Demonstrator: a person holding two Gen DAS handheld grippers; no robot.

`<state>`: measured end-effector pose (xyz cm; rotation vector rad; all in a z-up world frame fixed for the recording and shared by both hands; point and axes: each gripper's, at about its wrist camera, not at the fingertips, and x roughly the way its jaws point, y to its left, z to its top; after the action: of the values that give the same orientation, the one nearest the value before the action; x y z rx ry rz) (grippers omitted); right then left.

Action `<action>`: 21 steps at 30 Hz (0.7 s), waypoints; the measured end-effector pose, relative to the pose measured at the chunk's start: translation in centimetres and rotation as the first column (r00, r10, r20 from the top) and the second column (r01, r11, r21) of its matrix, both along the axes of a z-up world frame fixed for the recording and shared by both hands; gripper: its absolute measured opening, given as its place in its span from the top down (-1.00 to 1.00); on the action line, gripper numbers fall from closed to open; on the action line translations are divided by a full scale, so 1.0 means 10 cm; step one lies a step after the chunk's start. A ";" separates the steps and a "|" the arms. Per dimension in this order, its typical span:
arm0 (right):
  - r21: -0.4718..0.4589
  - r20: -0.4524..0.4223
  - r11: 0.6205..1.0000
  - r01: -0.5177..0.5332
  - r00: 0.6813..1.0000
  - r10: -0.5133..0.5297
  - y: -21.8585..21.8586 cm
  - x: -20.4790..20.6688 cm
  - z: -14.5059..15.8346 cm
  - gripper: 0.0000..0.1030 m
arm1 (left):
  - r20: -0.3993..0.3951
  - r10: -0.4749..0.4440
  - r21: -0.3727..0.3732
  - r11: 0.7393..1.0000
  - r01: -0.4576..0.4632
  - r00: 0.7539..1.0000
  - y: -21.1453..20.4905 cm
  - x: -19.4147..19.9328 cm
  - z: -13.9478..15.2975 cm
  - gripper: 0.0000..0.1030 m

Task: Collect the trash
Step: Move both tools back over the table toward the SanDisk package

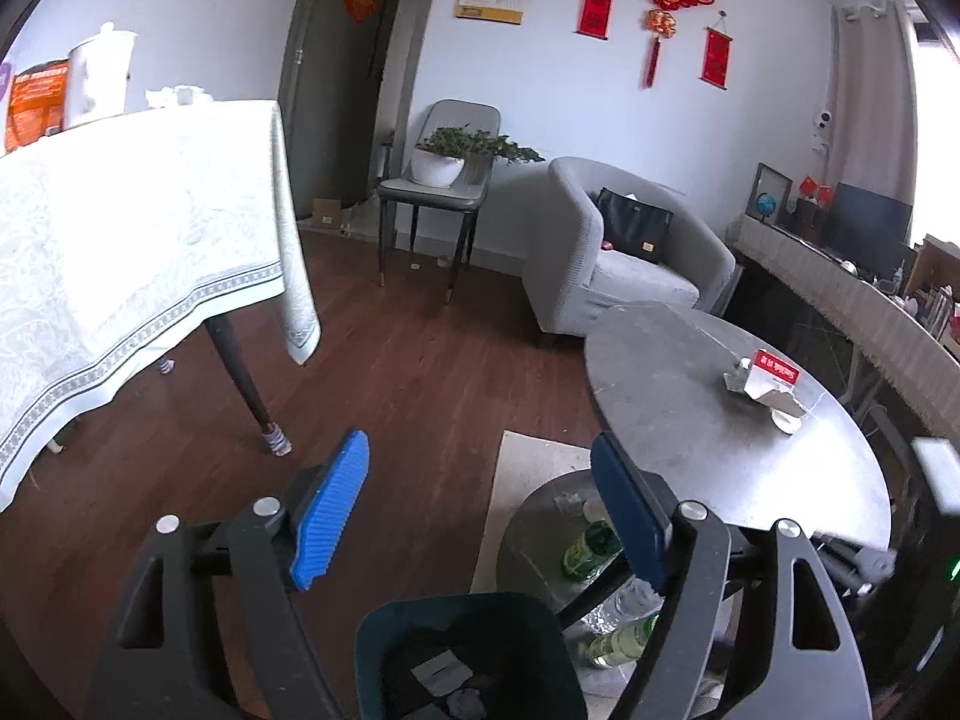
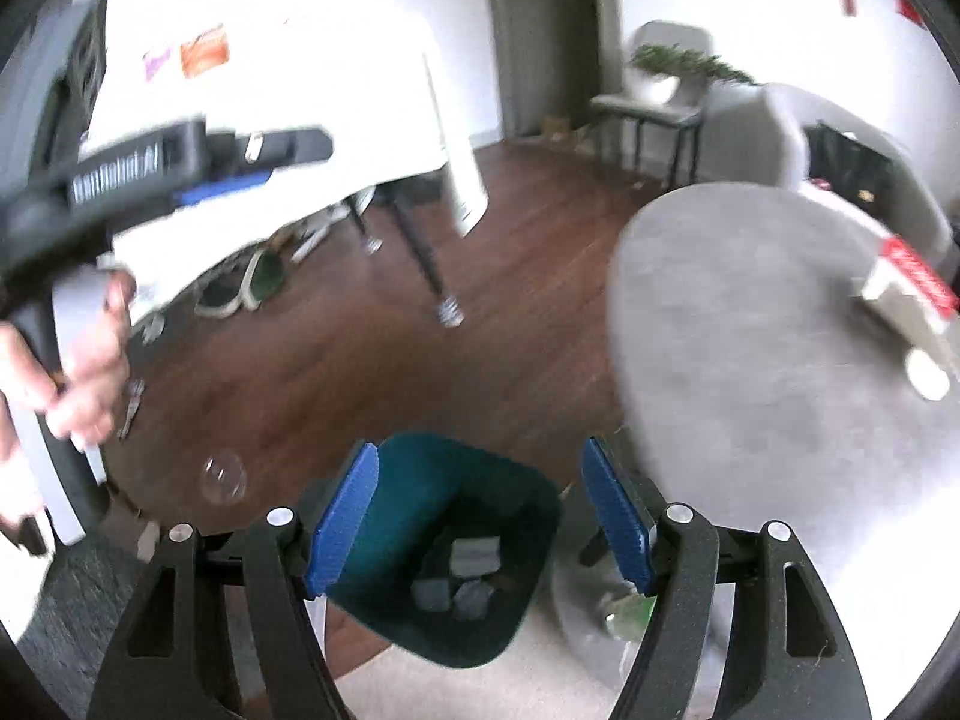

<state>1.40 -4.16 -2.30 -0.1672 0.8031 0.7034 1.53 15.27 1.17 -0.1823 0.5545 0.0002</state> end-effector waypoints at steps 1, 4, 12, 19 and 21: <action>0.007 0.009 1.000 0.014 1.000 -0.014 -0.06 0.02 0.03 -0.39 | 0.002 -0.008 -0.001 1.000 0.008 1.000 -0.05 0.02 0.01 -0.55; 0.037 0.039 0.996 0.079 0.996 -0.080 -0.31 0.13 0.14 -0.39 | 0.007 -0.032 -0.009 0.999 0.032 0.999 -0.18 0.06 0.03 -0.61; 0.064 0.061 0.975 0.213 0.974 -0.216 -0.91 0.43 0.22 -0.39 | 0.024 -0.114 0.010 0.993 0.114 0.993 -0.58 0.26 0.05 -0.78; 0.068 0.068 0.953 0.296 0.951 -0.301 -1.30 0.66 0.22 -0.48 | 0.022 -0.145 -0.002 0.989 0.145 0.989 -0.86 0.52 0.06 -0.83; 0.065 0.067 0.945 0.319 0.944 -0.324 -1.43 0.70 0.20 -0.53 | 0.020 -0.152 -0.005 0.988 0.152 0.988 -0.95 0.60 0.07 -0.84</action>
<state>8.42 -18.45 -0.27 -0.0125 0.7157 0.4058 7.50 5.80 1.87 -0.1463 0.5483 -0.1514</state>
